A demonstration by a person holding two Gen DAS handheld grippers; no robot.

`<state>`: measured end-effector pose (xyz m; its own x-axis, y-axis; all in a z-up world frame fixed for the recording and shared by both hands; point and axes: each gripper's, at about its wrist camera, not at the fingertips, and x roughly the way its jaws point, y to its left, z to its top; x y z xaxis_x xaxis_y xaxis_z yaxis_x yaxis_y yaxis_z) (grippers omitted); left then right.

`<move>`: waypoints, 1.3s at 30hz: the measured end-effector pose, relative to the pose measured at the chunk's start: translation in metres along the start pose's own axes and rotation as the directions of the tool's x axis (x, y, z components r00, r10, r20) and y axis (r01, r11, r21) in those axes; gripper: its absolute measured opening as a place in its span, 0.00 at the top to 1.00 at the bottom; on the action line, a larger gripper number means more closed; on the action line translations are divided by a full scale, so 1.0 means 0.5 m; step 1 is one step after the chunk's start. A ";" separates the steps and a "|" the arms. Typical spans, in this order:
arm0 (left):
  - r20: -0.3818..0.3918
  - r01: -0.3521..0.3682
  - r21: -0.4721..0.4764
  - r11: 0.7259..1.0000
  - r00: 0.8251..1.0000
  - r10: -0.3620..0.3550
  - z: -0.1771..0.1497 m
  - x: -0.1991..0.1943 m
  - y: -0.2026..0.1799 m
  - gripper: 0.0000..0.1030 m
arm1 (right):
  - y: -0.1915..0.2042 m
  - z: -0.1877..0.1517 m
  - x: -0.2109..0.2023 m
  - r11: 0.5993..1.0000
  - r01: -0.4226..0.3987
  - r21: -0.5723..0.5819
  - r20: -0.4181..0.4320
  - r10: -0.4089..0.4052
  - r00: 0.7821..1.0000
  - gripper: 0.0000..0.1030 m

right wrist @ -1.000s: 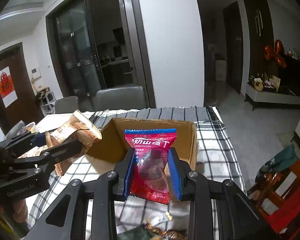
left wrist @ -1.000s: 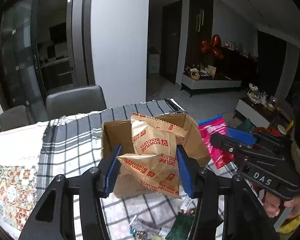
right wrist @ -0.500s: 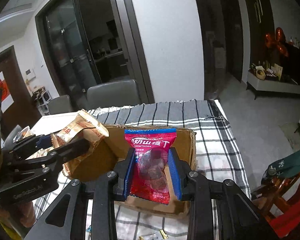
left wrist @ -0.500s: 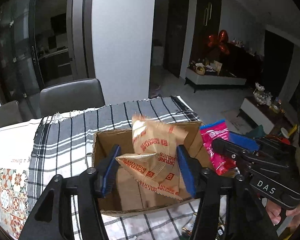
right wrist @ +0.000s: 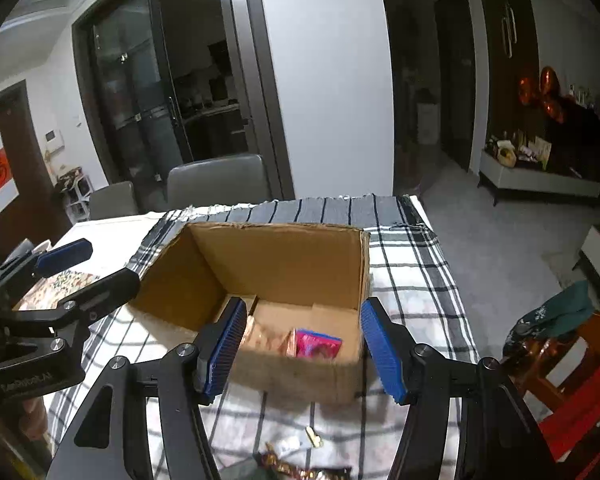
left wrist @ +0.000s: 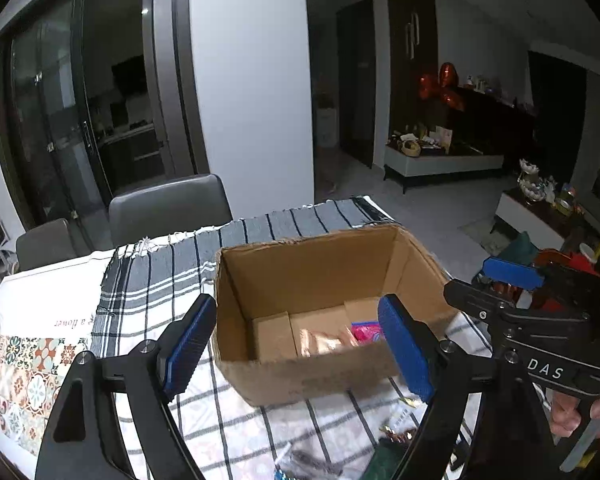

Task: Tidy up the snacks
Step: 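Open both tools to drop the packet and bag into the box, then move both tools back down toward the remaining snacks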

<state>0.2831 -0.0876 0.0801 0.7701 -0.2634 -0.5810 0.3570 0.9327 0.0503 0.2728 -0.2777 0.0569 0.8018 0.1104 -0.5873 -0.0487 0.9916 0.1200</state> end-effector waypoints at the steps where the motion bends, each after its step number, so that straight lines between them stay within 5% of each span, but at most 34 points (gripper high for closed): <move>1: 0.003 0.000 0.006 1.000 1.000 0.000 -0.003 -0.008 -0.004 0.19 | 0.001 -0.006 -0.011 1.000 -0.003 0.002 0.002 0.003 1.000 0.41; 24: 0.117 0.023 0.156 0.988 0.992 -0.042 -0.149 -0.176 -0.089 0.20 | 0.020 -0.154 -0.168 0.999 0.037 -0.003 0.058 -0.037 0.998 0.41; 39: -0.007 0.074 0.181 0.981 0.997 -0.074 -0.265 -0.127 -0.115 0.20 | 0.014 -0.289 -0.117 0.999 0.039 -0.001 -0.114 -0.039 0.993 0.41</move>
<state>0.1439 -0.0918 0.0065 0.7377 -0.3303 -0.5889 0.5033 0.8504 0.1535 0.1394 -0.2676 -0.0237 0.7297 0.0788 -0.6793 -0.0178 0.9952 0.0964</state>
